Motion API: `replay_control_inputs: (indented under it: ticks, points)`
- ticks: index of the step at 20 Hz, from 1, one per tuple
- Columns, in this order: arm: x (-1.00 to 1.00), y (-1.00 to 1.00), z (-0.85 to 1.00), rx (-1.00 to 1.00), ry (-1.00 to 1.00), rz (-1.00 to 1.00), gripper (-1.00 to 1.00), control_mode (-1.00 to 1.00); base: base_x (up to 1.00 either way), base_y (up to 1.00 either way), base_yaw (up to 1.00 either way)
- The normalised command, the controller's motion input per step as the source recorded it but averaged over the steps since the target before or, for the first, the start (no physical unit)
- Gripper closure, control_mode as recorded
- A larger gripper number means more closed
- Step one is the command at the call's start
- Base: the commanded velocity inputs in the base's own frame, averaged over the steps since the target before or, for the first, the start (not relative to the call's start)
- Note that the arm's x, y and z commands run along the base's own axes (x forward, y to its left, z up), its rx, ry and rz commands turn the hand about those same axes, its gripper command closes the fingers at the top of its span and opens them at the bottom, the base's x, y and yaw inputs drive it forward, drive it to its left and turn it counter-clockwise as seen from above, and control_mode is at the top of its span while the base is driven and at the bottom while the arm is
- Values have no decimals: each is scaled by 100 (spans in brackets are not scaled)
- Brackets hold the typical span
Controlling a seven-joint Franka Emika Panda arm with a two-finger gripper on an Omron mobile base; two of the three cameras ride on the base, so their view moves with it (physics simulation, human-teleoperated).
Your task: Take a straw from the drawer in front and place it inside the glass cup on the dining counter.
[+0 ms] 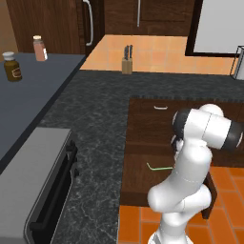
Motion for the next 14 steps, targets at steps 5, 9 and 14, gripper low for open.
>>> replay_control_inputs:
  ticks: [5,9,14]
  points:
    - [-11,-8,44,0,-2,12,-100,-100,0,0,0]
    - [0,100,56,-4,-1,33,-100,-100,0,0,0]
    - [13,97,6,-13,0,27,-100,-100,0,0,0]
